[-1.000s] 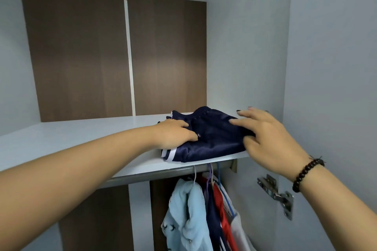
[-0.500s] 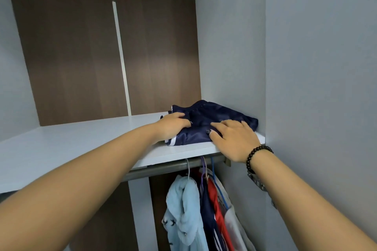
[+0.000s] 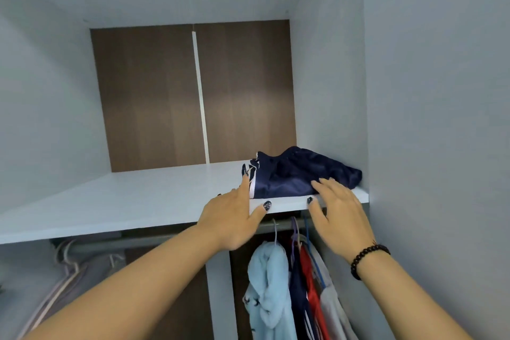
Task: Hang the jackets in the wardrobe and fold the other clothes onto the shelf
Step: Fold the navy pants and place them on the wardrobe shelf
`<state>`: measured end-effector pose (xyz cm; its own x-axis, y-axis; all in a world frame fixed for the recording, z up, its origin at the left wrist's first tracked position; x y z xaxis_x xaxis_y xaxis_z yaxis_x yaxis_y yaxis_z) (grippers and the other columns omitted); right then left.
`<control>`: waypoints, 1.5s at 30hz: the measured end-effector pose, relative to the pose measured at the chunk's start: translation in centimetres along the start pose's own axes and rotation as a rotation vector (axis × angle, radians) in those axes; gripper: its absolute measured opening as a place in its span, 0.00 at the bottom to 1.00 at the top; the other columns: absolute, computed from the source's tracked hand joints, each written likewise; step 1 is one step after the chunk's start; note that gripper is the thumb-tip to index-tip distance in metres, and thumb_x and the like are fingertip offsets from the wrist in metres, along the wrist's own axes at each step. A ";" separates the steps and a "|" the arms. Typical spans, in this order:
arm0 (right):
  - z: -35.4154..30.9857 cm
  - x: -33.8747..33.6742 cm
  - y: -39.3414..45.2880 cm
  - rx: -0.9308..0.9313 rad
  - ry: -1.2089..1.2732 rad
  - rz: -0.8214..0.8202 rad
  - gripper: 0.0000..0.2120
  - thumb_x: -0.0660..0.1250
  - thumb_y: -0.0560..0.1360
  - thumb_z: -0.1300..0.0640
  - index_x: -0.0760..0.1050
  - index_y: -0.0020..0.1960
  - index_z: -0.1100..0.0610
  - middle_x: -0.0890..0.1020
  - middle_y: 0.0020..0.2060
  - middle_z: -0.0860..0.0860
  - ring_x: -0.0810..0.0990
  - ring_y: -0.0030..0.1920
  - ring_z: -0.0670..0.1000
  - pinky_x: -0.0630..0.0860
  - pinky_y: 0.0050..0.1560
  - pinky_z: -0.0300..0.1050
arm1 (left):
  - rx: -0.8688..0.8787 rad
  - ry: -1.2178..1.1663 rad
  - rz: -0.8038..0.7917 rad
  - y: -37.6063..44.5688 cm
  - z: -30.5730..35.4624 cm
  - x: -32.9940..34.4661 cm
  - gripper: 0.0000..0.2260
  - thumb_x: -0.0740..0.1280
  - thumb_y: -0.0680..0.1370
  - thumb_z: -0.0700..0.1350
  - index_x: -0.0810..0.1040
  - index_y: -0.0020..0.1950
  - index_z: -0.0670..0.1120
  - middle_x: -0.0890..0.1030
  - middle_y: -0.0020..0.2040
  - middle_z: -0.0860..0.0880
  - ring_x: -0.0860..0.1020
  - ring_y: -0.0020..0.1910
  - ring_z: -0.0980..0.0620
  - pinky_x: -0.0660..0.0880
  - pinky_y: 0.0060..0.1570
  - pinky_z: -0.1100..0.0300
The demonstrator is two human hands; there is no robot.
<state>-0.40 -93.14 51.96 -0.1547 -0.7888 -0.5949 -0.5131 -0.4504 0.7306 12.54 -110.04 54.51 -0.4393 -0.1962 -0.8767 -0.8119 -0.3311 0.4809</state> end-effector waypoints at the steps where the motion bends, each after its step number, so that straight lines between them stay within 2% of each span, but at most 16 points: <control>1: -0.2 -0.2 -0.8 -0.009 0.012 -0.005 0.22 0.58 0.81 0.54 0.64 0.73 0.57 0.65 0.73 0.52 0.58 0.75 0.51 0.49 0.75 0.42 | -0.002 0.066 -0.004 -0.9 0.3 -0.1 0.33 0.48 0.80 0.64 0.44 0.79 0.50 0.73 0.68 0.43 0.73 0.63 0.42 0.69 0.60 0.50; 4: -1.0 -0.6 -3.6 -0.027 0.017 -0.069 0.25 0.59 0.80 0.53 0.61 0.75 0.56 0.59 0.76 0.51 0.52 0.77 0.48 0.47 0.74 0.39 | 0.021 0.154 -0.094 -3.7 0.8 -0.6 0.33 0.47 0.82 0.63 0.45 0.80 0.44 0.57 0.78 0.43 0.56 0.77 0.43 0.55 0.75 0.47; 6: -1.4 -1.0 -5.8 -0.017 0.023 -0.125 0.26 0.59 0.80 0.51 0.57 0.76 0.54 0.54 0.77 0.48 0.49 0.77 0.47 0.47 0.75 0.39 | 0.043 0.127 -0.134 -5.5 1.3 -0.8 0.33 0.47 0.82 0.62 0.42 0.80 0.45 0.47 0.80 0.45 0.45 0.79 0.45 0.47 0.77 0.47; 8: -1.8 -1.5 -8.0 0.019 0.037 -0.174 0.27 0.58 0.80 0.50 0.55 0.77 0.51 0.53 0.77 0.47 0.49 0.76 0.45 0.45 0.73 0.36 | 0.057 0.066 -0.163 -7.4 2.0 -0.8 0.34 0.50 0.82 0.62 0.39 0.80 0.47 0.42 0.80 0.46 0.41 0.79 0.46 0.46 0.77 0.48; 10: -2.3 -2.3 -10.5 0.031 0.057 -0.211 0.26 0.58 0.80 0.51 0.56 0.76 0.50 0.57 0.75 0.45 0.55 0.74 0.43 0.45 0.69 0.29 | 0.056 0.000 -0.230 -9.6 2.9 -0.5 0.34 0.52 0.82 0.60 0.39 0.80 0.48 0.43 0.80 0.47 0.43 0.79 0.47 0.48 0.77 0.47; 12: -2.8 -3.6 -13.2 0.039 0.109 -0.253 0.23 0.59 0.79 0.53 0.62 0.73 0.49 0.65 0.71 0.43 0.65 0.63 0.39 0.52 0.61 0.19 | 0.060 -0.035 -0.312 -12.3 4.2 -0.1 0.32 0.54 0.82 0.59 0.44 0.80 0.48 0.48 0.80 0.48 0.48 0.79 0.48 0.51 0.76 0.47; 14: -3.2 -5.3 -16.3 0.078 0.143 -0.273 0.20 0.60 0.79 0.53 0.66 0.70 0.47 0.69 0.66 0.41 0.67 0.55 0.37 0.60 0.52 0.20 | 0.079 -0.040 -0.356 -15.6 5.7 0.1 0.29 0.55 0.82 0.57 0.54 0.79 0.47 0.58 0.78 0.47 0.58 0.76 0.46 0.58 0.74 0.49; 16: -3.8 -7.1 -19.9 0.122 0.150 -0.275 0.20 0.61 0.78 0.54 0.66 0.70 0.47 0.70 0.65 0.42 0.69 0.57 0.39 0.62 0.54 0.23 | 0.081 -0.096 -0.381 -19.3 7.2 0.1 0.25 0.56 0.81 0.56 0.59 0.76 0.48 0.66 0.74 0.48 0.68 0.70 0.46 0.66 0.68 0.51; 19: -5.2 -9.7 -26.0 0.187 0.170 -0.311 0.22 0.62 0.78 0.54 0.66 0.71 0.48 0.71 0.65 0.42 0.69 0.61 0.39 0.63 0.58 0.27 | 0.080 -0.225 -0.418 -25.4 9.3 -0.1 0.23 0.55 0.82 0.57 0.62 0.75 0.49 0.72 0.69 0.48 0.74 0.64 0.46 0.71 0.63 0.52; 23: -6.5 -13.4 -34.1 0.265 0.190 -0.421 0.23 0.64 0.77 0.55 0.64 0.71 0.48 0.74 0.61 0.43 0.74 0.54 0.37 0.66 0.51 0.24 | 0.115 -0.311 -0.487 -33.0 12.5 -0.4 0.23 0.56 0.81 0.57 0.62 0.75 0.51 0.74 0.68 0.50 0.76 0.61 0.49 0.74 0.60 0.54; 26: -7.0 -16.1 -39.7 0.357 0.178 -0.503 0.26 0.64 0.77 0.52 0.60 0.73 0.47 0.74 0.56 0.40 0.73 0.55 0.38 0.69 0.54 0.29 | 0.131 -0.394 -0.534 -37.9 15.0 -0.5 0.20 0.57 0.81 0.56 0.67 0.71 0.50 0.78 0.60 0.50 0.78 0.55 0.50 0.76 0.56 0.51; 29: -7.0 -18.8 -44.6 0.457 0.169 -0.546 0.27 0.64 0.78 0.52 0.58 0.73 0.47 0.74 0.56 0.41 0.73 0.56 0.40 0.70 0.54 0.32 | 0.119 -0.487 -0.594 -41.7 17.9 -0.3 0.18 0.59 0.81 0.53 0.69 0.70 0.51 0.78 0.62 0.52 0.76 0.59 0.50 0.75 0.58 0.54; 32: -6.3 -21.7 -49.0 0.543 0.157 -0.551 0.26 0.64 0.78 0.54 0.60 0.73 0.48 0.75 0.54 0.41 0.74 0.55 0.40 0.70 0.49 0.28 | 0.102 -0.642 -0.657 -45.1 21.3 0.1 0.19 0.62 0.80 0.52 0.69 0.71 0.51 0.77 0.63 0.54 0.75 0.61 0.54 0.73 0.63 0.55; 34: -5.4 -23.8 -52.2 0.607 0.146 -0.539 0.25 0.64 0.78 0.53 0.61 0.72 0.48 0.75 0.53 0.40 0.74 0.54 0.39 0.69 0.48 0.28 | 0.095 -0.723 -0.706 -47.3 24.1 0.3 0.18 0.62 0.80 0.52 0.70 0.70 0.52 0.77 0.63 0.55 0.76 0.60 0.54 0.74 0.63 0.53; 41: -1.3 -32.5 -63.3 0.812 0.063 -0.521 0.24 0.64 0.78 0.51 0.60 0.71 0.46 0.75 0.53 0.39 0.75 0.54 0.39 0.73 0.53 0.35 | 0.203 -0.834 -0.815 -53.7 36.3 1.7 0.17 0.62 0.79 0.50 0.72 0.68 0.51 0.79 0.60 0.56 0.76 0.59 0.60 0.74 0.61 0.59; 45: 1.5 -39.4 -70.0 0.936 0.006 -0.540 0.24 0.62 0.79 0.52 0.59 0.72 0.47 0.75 0.52 0.39 0.76 0.46 0.39 0.74 0.51 0.36 | 0.259 -0.865 -0.910 -56.7 44.7 2.4 0.16 0.64 0.78 0.53 0.73 0.66 0.53 0.79 0.56 0.58 0.77 0.54 0.63 0.74 0.55 0.66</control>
<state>40.35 -29.94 23.72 0.2880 -0.5847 -0.7584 -0.9541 -0.2429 -0.1751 40.36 -50.52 24.50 0.2848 0.6983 -0.6567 -0.9578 0.1790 -0.2250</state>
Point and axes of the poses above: each hand's wrist, its own y-axis towards the middle knuckle, its own x-axis out of the palm, z = x × y, the point moved 2 cm from there along y, towards the middle knuckle
